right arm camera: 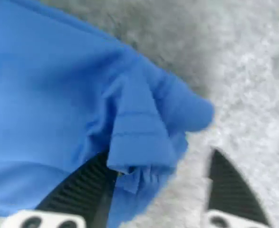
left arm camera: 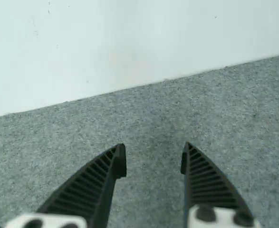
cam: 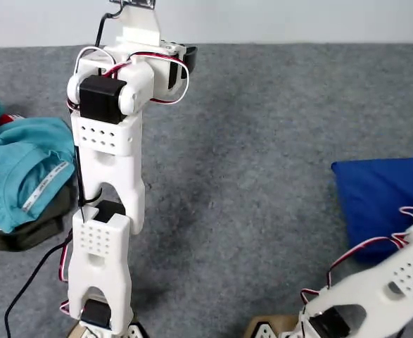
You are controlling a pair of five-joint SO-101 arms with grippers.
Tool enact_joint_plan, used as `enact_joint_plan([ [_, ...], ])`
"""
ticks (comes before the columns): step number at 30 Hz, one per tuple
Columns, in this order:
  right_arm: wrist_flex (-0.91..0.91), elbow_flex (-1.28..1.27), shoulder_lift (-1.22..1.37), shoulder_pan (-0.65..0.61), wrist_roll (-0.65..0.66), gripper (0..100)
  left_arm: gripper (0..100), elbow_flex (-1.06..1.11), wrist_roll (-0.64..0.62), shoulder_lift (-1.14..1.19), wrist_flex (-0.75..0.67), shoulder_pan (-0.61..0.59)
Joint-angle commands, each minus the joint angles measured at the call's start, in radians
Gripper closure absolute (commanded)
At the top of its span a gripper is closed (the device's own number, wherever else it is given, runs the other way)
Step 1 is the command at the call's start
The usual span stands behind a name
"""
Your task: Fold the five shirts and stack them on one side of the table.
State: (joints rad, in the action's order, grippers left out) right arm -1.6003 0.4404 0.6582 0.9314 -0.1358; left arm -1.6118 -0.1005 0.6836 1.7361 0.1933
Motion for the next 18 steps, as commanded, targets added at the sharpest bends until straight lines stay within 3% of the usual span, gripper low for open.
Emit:
enact_joint_plan([
  [1,-0.051,0.037,-0.127,0.085,0.048,59.3,81,-0.031,-0.002,-0.064,0.021,0.012],
  [5,-0.133,0.037,-0.268,0.124,0.087,58.6,81,-0.031,-0.002,-0.063,0.021,0.012],
  [10,-0.134,0.037,-0.456,0.073,0.097,58.6,81,-0.031,-0.002,-0.058,0.021,0.012],
  [16,-0.07,0.037,-0.575,-0.171,0.107,58.6,81,-0.031,0.0,-0.057,0.021,0.003],
  [18,-0.068,0.037,-0.61,-0.268,0.164,58.6,81,-0.019,0.002,-0.058,0.021,-0.018],
])
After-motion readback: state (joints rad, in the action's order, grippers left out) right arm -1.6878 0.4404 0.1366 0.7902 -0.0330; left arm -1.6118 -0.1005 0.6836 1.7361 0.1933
